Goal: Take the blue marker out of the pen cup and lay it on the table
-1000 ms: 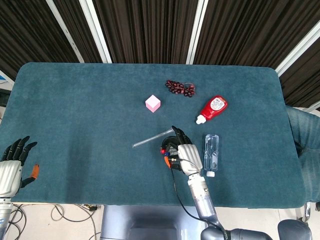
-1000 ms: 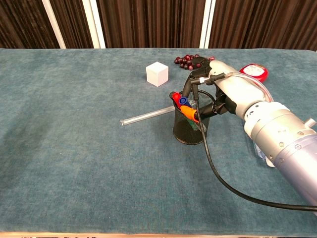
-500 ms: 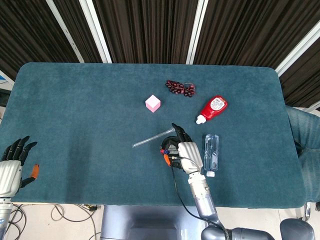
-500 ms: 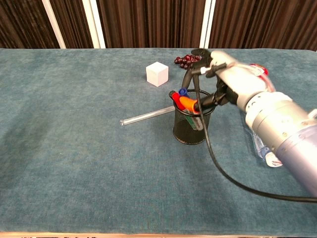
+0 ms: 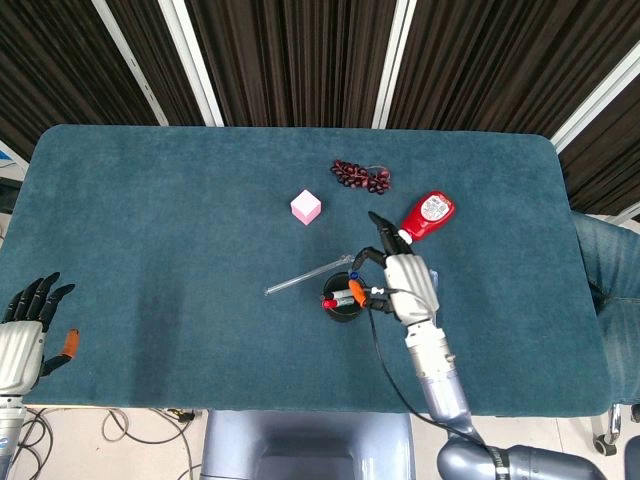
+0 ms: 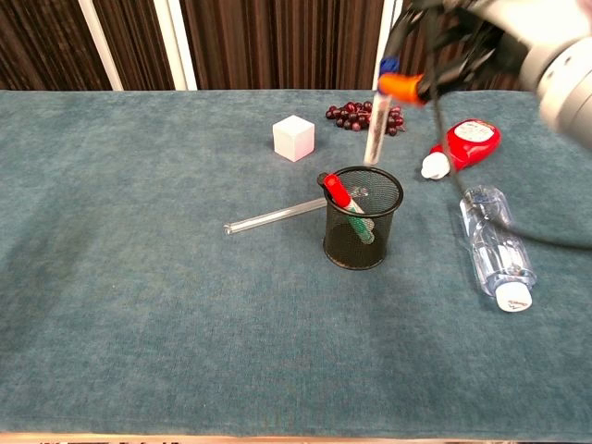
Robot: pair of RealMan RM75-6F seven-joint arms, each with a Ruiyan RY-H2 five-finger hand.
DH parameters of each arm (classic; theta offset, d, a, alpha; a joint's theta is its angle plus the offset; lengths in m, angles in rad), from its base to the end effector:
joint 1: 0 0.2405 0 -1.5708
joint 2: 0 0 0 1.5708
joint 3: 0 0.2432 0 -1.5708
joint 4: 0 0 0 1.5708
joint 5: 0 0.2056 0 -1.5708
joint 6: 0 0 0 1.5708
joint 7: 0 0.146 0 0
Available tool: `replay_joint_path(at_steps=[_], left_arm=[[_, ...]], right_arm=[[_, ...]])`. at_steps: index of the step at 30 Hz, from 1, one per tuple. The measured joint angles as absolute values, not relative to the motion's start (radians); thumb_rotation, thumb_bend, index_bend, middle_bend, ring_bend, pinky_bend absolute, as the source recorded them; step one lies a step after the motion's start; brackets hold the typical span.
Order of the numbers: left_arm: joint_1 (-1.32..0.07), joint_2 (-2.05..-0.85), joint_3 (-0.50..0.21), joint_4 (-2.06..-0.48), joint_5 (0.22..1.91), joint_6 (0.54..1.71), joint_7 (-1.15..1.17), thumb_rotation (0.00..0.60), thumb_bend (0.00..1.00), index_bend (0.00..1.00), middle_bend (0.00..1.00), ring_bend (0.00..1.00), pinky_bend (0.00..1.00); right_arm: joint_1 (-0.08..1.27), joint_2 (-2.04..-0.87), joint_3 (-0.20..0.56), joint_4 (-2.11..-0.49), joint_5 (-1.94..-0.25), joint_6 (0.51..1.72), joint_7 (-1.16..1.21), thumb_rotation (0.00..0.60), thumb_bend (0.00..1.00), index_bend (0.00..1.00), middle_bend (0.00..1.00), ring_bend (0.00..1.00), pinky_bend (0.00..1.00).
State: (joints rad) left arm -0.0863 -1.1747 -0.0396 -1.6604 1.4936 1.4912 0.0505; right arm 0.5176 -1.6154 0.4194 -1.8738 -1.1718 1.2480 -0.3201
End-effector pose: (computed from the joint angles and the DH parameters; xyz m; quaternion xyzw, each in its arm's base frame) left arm -0.2840 0.1787 0.1361 -0.5856 -0.4064 -0.4023 0.5745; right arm -0.0740 -0.2964 0.0486 0.5362 -0.4783 0.5804 0.3832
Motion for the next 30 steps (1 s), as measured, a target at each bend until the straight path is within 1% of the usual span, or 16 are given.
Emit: replay_joint_path(at_steps=[4, 7, 11, 17, 25, 30], left_arm=[[-0.087, -1.174, -0.041, -1.661, 1.492, 1.49, 0.048, 0.6, 0.44, 0.16, 0.03, 0.04, 0.11], [-0.087, -1.174, -0.041, -1.662, 1.49, 1.489, 0.048, 0.6, 0.44, 0.16, 0.03, 0.04, 0.11], [-0.087, -1.174, -0.041, -1.662, 1.49, 1.489, 0.048, 0.6, 0.44, 0.16, 0.03, 0.04, 0.11], [-0.087, -1.174, -0.042, -1.662, 1.488, 1.489, 0.048, 0.6, 0.44, 0.16, 0.03, 0.04, 0.11], [-0.087, -1.173, -0.043, -1.663, 1.484, 1.486, 0.045, 0.6, 0.44, 0.16, 0.03, 0.04, 0.11], [-0.087, -1.172, -0.043, -1.663, 1.485, 1.486, 0.045, 0.6, 0.44, 0.16, 0.03, 0.04, 0.11]], right_arm=[[0.515, -1.553, 0.459, -1.895, -1.116, 1.233, -0.269, 0.6, 0.47, 0.62, 0.0, 0.0, 0.17], [0.511, -1.528, 0.478, -1.894, -1.082, 1.225, -0.227, 0.6, 0.47, 0.62, 0.0, 0.0, 0.17], [0.509, -1.497, 0.483, -1.872, -1.032, 1.202, -0.191, 0.6, 0.47, 0.62, 0.0, 0.0, 0.17], [0.502, -1.5, 0.436, -1.809, -1.001, 1.18, -0.145, 0.6, 0.47, 0.62, 0.0, 0.0, 0.17], [0.497, -1.556, 0.365, -1.714, -1.009, 1.187, -0.118, 0.6, 0.47, 0.62, 0.0, 0.0, 0.17], [0.491, -1.588, 0.335, -1.672, -1.015, 1.194, -0.1, 0.6, 0.47, 0.62, 0.0, 0.0, 0.17]])
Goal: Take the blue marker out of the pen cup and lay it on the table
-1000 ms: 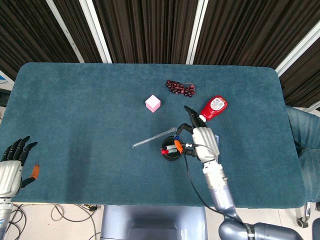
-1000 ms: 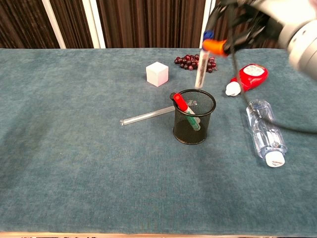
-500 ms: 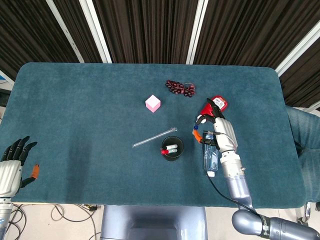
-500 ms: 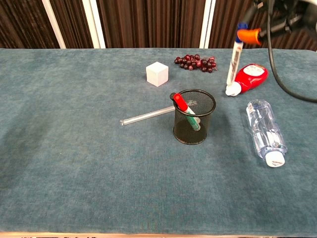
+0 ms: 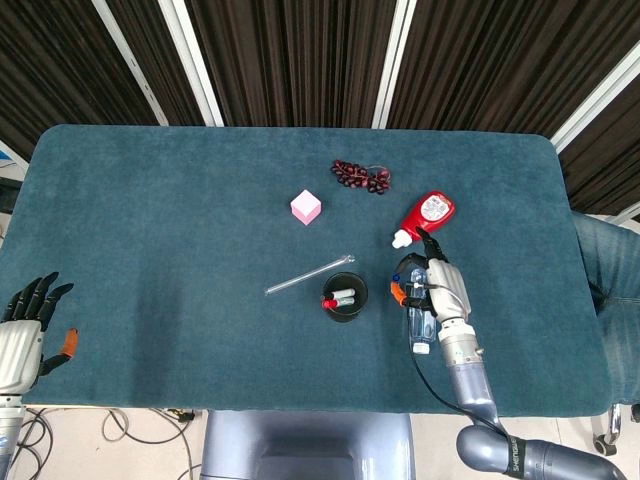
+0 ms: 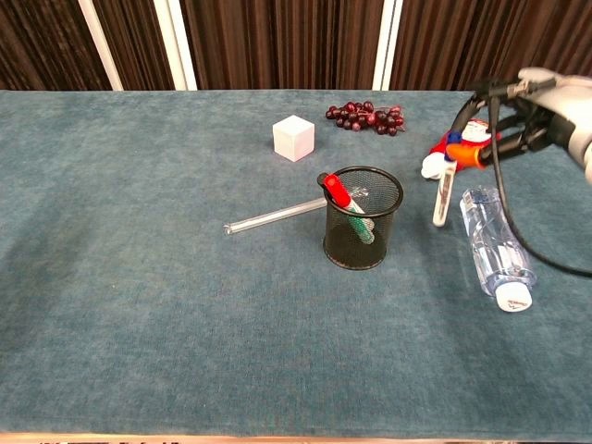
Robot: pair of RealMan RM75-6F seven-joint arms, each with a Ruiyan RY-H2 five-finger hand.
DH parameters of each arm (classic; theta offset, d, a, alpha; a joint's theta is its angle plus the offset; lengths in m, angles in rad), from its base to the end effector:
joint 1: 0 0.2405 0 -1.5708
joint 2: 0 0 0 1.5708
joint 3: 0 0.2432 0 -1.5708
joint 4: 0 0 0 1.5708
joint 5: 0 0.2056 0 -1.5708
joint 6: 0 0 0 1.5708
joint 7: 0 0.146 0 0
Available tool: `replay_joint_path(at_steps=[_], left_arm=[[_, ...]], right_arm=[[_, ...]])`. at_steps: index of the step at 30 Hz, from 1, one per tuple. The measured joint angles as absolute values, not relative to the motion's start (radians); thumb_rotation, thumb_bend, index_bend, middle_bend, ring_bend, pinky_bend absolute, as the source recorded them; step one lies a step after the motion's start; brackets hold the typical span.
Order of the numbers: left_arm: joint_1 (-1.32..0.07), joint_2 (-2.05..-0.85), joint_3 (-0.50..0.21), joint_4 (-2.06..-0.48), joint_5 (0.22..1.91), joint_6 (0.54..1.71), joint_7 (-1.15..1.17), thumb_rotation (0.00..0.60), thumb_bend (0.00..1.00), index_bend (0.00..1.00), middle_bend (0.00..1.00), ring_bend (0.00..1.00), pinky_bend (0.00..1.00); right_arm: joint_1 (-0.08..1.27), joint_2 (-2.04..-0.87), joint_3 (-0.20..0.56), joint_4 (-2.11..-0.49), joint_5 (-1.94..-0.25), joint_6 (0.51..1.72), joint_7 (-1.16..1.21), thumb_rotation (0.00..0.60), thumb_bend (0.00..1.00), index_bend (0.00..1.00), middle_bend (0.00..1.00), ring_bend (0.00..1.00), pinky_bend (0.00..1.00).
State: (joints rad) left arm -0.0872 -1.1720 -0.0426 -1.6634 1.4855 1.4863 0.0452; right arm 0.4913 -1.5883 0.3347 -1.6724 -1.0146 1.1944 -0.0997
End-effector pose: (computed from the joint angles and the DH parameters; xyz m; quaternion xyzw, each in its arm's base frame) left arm -0.2846 0.1796 0.1368 -0.5828 -0.4103 -0.4022 0.5748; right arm -0.1583 -0.3070 0.0229 0.4910 -0.5738 0.5068 0.4157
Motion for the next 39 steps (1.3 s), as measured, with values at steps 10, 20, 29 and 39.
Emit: replay_joint_path(at_steps=[10, 20, 29, 39], left_arm=[[-0.087, -1.172, -0.043, -1.665, 1.482, 1.483, 0.045, 0.6, 0.44, 0.16, 0.03, 0.04, 0.11], [-0.087, -1.17, -0.043, -1.671, 1.476, 1.48, 0.045, 0.6, 0.44, 0.16, 0.03, 0.04, 0.11], [-0.086, -1.169, -0.043, -1.674, 1.472, 1.478, 0.045, 0.6, 0.44, 0.16, 0.03, 0.04, 0.11], [-0.086, -1.17, -0.043, -1.673, 1.474, 1.482, 0.05, 0.6, 0.44, 0.16, 0.03, 0.04, 0.11]], right_arm=[[0.478, -1.605, 0.311, -1.643, -0.999, 1.193, -0.087, 0.6, 0.39, 0.33, 0.0, 0.0, 0.17], [0.461, -1.57, 0.322, -1.677, -1.004, 1.204, -0.058, 0.6, 0.33, 0.07, 0.0, 0.0, 0.17], [0.456, -1.49, 0.351, -1.727, -0.992, 1.213, -0.087, 0.6, 0.32, 0.07, 0.0, 0.0, 0.17], [0.435, -1.393, 0.333, -1.77, -1.044, 1.242, -0.131, 0.6, 0.29, 0.04, 0.0, 0.0, 0.17]])
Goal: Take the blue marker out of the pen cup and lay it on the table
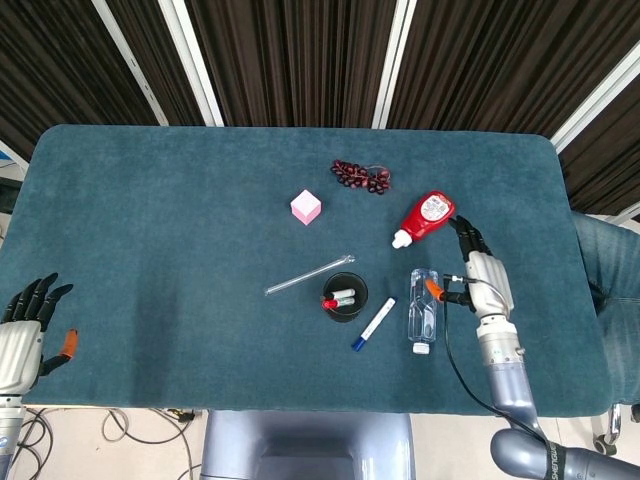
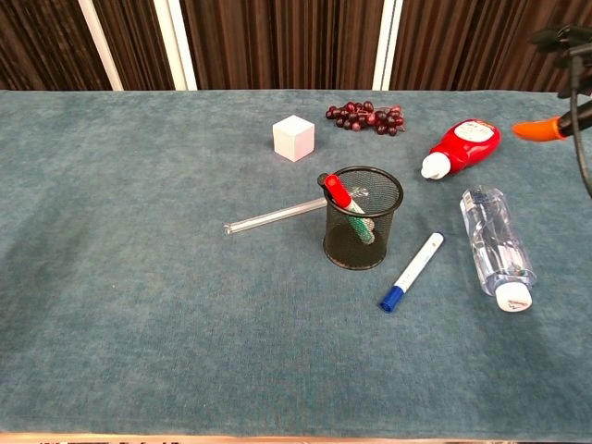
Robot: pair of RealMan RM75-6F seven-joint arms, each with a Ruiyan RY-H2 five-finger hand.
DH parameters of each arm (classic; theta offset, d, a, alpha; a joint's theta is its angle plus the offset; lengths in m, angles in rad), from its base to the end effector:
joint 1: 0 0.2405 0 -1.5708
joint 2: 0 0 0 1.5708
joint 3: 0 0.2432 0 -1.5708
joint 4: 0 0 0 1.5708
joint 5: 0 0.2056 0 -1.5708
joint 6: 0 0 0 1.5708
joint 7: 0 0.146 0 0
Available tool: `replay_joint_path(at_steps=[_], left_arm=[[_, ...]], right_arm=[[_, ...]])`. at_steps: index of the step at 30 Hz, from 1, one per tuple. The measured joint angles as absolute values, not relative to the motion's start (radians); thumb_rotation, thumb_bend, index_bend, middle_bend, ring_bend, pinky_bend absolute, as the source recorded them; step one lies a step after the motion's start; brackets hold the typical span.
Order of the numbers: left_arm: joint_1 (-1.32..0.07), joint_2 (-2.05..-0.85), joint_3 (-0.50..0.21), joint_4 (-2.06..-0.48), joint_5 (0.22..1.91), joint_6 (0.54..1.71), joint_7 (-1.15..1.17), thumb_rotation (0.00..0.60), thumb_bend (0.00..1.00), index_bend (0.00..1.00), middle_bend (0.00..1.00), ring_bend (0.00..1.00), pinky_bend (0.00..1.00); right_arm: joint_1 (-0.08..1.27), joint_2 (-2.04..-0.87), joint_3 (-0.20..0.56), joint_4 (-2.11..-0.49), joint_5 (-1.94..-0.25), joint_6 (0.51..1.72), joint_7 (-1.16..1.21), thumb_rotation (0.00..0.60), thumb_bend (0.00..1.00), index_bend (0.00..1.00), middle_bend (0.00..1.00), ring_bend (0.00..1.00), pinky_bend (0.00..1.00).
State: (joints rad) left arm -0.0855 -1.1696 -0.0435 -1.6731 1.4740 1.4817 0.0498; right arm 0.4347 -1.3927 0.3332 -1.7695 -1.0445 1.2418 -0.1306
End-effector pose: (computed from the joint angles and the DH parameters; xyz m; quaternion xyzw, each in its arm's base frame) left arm -0.2849 0.1791 0.1367 -0.5796 -0.4153 -0.3992 0.5764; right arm -0.1832 -0.3038 0.0820 0.5021 -0.5210 0.4988 0.4771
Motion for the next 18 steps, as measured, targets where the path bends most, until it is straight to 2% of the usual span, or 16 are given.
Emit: replay_joint_path(at_steps=[6, 13, 18], left_arm=[[-0.085, -1.17, -0.043, -1.673, 1.476, 1.484, 0.053, 0.6, 0.44, 0.16, 0.03, 0.04, 0.11], [-0.083, -1.171, -0.043, -1.675, 1.476, 1.486, 0.057, 0.6, 0.44, 0.16, 0.03, 0.04, 0.11], [-0.083, -1.173, -0.04, -1.674, 1.481, 1.487, 0.067, 0.6, 0.44, 0.16, 0.03, 0.04, 0.11]], right_arm=[[0.377, -1.333, 0.243, -1.779, -1.22, 1.323, -0.155, 0.6, 0.24, 0.02, 0.0, 0.0, 0.17], [0.236, -1.279, 0.097, -1.75, -1.437, 1.53, -0.22, 0.6, 0.23, 0.02, 0.0, 0.0, 0.17], [0.132, -1.257, 0.019, -1.702, -1.507, 1.633, -0.237, 0.6, 0.23, 0.02, 0.0, 0.0, 0.17]])
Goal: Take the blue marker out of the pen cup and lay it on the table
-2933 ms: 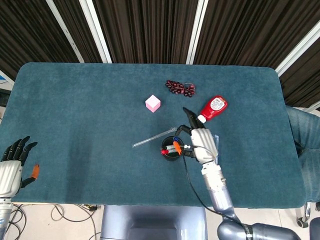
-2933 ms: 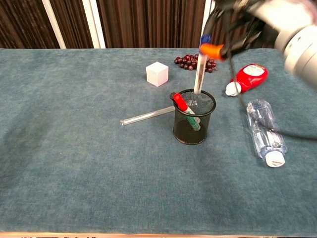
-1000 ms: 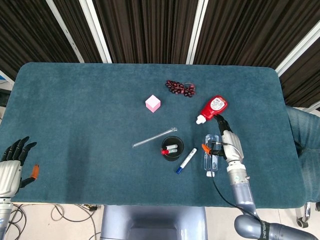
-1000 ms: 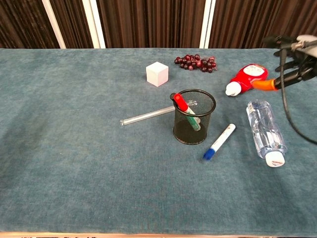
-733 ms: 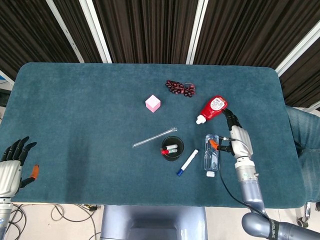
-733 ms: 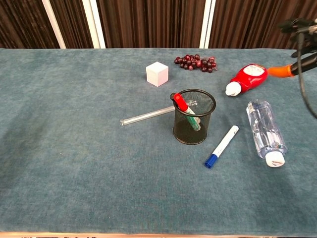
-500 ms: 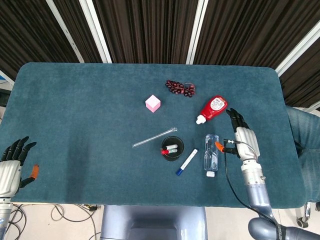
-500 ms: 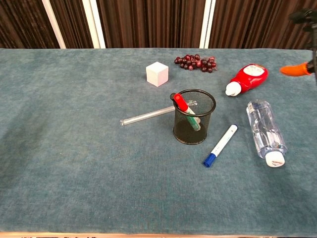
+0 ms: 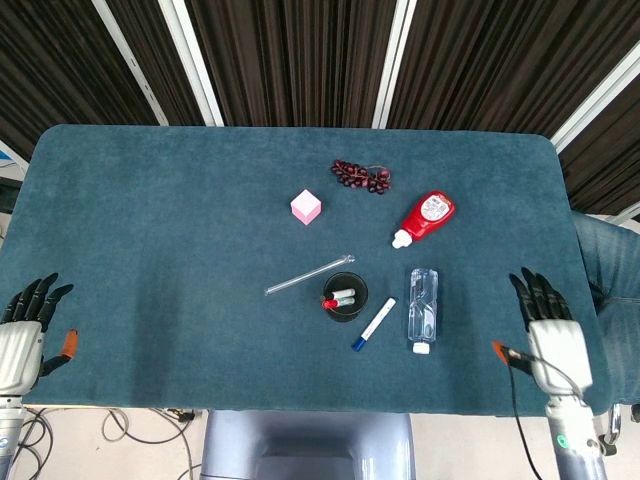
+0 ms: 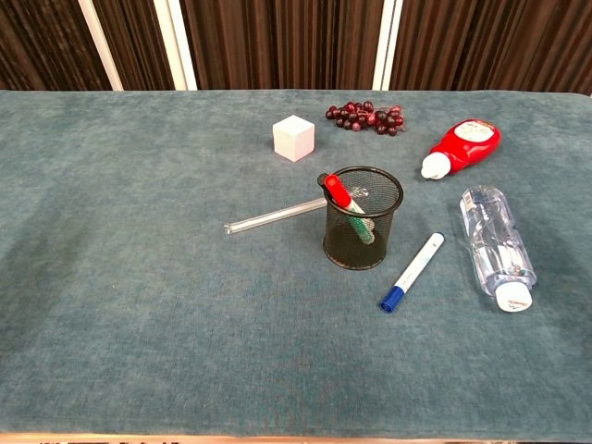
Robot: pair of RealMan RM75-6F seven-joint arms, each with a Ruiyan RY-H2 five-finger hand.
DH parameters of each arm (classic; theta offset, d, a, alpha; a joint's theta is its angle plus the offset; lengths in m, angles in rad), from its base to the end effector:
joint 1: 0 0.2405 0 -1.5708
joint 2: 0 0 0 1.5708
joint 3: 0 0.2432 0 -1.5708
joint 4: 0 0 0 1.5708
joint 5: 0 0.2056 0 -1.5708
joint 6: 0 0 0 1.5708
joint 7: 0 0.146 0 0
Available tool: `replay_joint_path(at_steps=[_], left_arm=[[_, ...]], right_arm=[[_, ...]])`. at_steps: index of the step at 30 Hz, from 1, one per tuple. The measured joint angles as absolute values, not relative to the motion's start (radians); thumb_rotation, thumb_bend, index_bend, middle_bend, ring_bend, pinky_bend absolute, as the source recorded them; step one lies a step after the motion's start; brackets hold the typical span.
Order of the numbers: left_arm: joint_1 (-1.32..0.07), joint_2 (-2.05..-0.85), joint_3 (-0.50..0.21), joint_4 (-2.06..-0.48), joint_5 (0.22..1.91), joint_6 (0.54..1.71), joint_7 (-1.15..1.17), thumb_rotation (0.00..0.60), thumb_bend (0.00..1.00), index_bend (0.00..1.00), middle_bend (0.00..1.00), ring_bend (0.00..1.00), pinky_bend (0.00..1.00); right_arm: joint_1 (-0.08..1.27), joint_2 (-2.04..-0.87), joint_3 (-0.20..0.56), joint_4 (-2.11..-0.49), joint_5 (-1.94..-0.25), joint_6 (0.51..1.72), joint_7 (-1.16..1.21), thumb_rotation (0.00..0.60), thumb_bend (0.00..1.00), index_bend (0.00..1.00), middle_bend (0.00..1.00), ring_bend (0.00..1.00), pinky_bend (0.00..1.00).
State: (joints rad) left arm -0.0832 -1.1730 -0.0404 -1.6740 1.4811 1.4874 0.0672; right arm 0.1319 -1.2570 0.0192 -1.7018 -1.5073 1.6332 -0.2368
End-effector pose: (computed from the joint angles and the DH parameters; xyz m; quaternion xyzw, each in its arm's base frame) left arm -0.2838 0.1778 0.1357 -0.5835 -0.4098 -0.3966 0.5782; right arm -0.2533 -0.1841 0.1267 0.5808 -0.3423 0.4287 0.6014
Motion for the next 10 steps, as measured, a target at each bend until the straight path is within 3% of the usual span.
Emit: replay_joint_path(at_steps=[10], left_arm=[[-0.082, -1.176, -0.04, -1.67, 1.484, 1.491, 0.075, 0.6, 0.44, 0.16, 0.03, 0.04, 0.11]], right_arm=[[0.061, -1.28, -0.018, -1.618, -1.524, 1.652, -0.263, 0.6, 0.23, 0.02, 0.0, 0.0, 0.17]])
